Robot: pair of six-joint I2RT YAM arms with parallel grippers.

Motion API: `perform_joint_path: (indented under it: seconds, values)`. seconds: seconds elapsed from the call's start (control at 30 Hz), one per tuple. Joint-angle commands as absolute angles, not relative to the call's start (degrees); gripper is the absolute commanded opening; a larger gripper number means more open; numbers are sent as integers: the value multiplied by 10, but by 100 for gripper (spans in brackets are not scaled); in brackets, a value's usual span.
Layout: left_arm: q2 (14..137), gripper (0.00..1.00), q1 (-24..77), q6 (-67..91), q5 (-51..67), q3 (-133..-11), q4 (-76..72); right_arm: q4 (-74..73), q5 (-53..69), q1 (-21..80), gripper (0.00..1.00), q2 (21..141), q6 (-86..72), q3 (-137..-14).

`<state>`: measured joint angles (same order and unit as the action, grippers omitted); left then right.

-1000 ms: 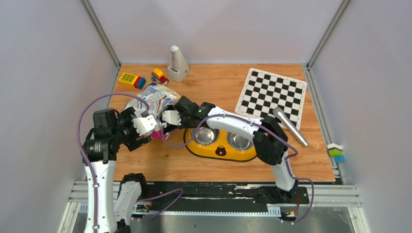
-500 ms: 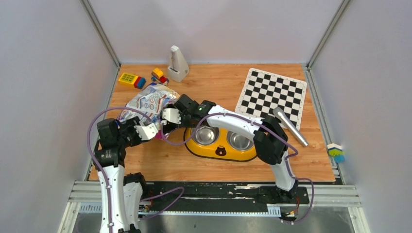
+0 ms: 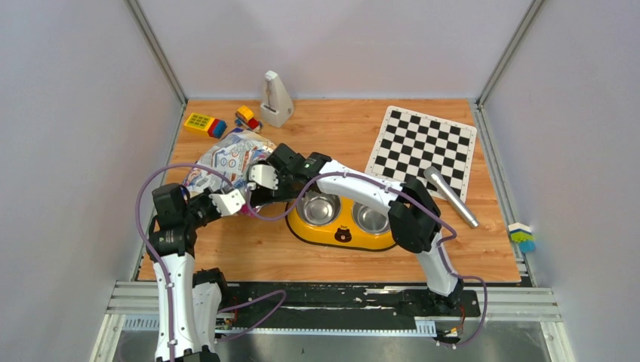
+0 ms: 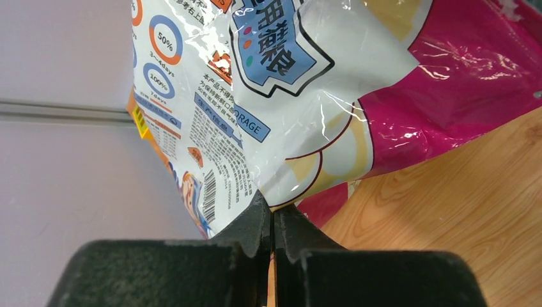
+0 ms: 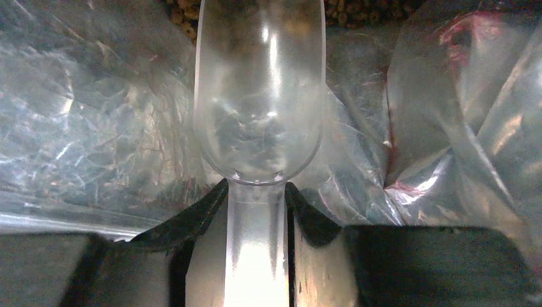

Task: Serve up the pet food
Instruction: Collect the pet food from the pet food bag.

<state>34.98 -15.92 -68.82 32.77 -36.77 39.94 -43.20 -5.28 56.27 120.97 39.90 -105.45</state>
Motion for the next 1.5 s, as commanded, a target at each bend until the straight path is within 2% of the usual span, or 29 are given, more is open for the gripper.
perform_joint_path:
  seconds: [0.0, 0.33, 0.63, 1.2, 1.47]
  values:
    - [350, 0, -165, -620, 383, -405, 370, -450, -81, 555, 0, 1239, 360, -1091]
    - [354, 0, -166, -502, 392, -451, 380, -456, 17, 557, 0, 1281, 272, -1139]
    - [330, 0, -192, -404, 384, -450, 345, -491, 1, 562, 0, 1288, 305, -1111]
    - [328, 0, -219, -315, 377, -448, 300, -538, -46, 531, 0, 1188, 373, -1010]
    - [325, 0, -226, -280, 389, -446, 280, -485, -89, 535, 0, 1198, 391, -970]
